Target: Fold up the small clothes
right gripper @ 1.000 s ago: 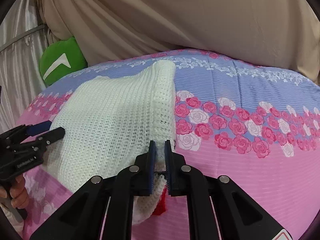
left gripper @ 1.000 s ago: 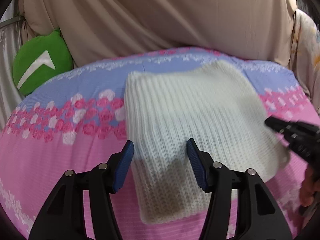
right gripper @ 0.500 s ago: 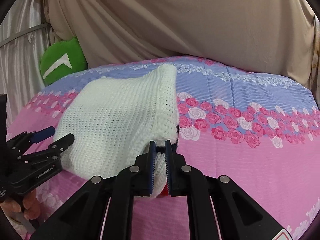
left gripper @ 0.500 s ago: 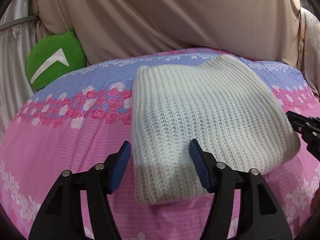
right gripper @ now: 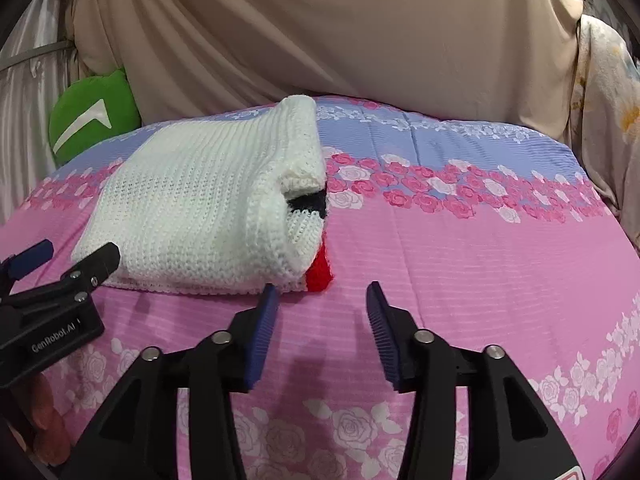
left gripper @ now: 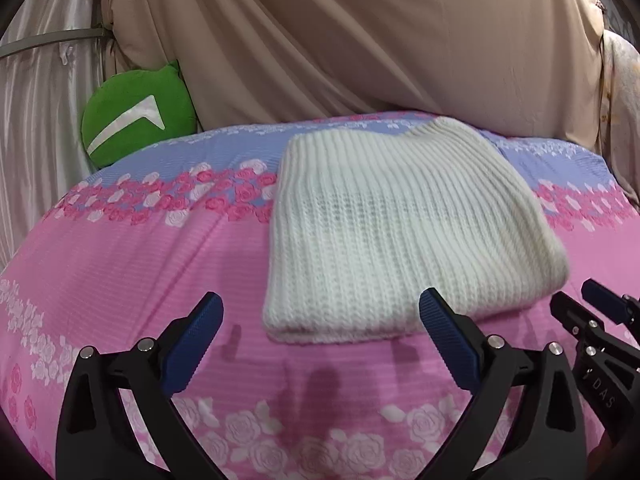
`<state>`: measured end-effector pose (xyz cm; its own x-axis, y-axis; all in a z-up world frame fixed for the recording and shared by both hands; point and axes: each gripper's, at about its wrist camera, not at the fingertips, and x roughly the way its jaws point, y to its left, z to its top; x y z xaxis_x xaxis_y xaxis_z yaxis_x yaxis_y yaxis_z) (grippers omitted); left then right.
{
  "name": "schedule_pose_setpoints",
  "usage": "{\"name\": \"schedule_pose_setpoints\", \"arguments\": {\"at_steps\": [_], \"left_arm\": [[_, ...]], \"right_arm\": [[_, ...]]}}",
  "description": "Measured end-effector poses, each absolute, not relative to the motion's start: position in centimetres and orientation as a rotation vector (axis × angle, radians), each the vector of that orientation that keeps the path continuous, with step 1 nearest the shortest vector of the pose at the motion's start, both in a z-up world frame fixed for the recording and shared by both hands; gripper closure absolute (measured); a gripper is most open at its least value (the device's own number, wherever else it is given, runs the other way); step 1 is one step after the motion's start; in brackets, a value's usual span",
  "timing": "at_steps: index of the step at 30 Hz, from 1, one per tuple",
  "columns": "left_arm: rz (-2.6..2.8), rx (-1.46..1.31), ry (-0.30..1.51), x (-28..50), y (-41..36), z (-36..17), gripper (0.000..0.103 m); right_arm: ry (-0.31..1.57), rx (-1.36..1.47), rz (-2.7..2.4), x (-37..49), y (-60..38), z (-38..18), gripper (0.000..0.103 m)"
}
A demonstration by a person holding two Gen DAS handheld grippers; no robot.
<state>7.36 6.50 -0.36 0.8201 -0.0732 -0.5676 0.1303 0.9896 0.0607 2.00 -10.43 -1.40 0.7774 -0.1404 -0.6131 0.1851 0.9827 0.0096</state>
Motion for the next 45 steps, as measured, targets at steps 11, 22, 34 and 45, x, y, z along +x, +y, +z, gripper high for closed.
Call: {"name": "schedule_pose_setpoints", "arguments": {"at_steps": [11, 22, 34, 45], "left_arm": [[-0.066, 0.137, 0.621, 6.2, 5.2, -0.9, 0.006], [-0.039, 0.152, 0.643, 6.4, 5.1, -1.3, 0.007], [-0.019, 0.160, 0.661, 6.7, 4.9, -1.5, 0.007], [-0.013, 0.155, 0.671, 6.7, 4.8, -1.6, 0.007]], "right_arm": [[0.663, 0.036, -0.157, 1.6, -9.2, -1.6, 0.040], [0.709, 0.040, -0.166, 2.2, -8.9, -2.2, 0.040], [0.721, 0.033, -0.182, 2.4, -8.7, -2.4, 0.039], [0.713, 0.018, -0.196, 2.2, -8.3, -2.3, 0.039]]}}
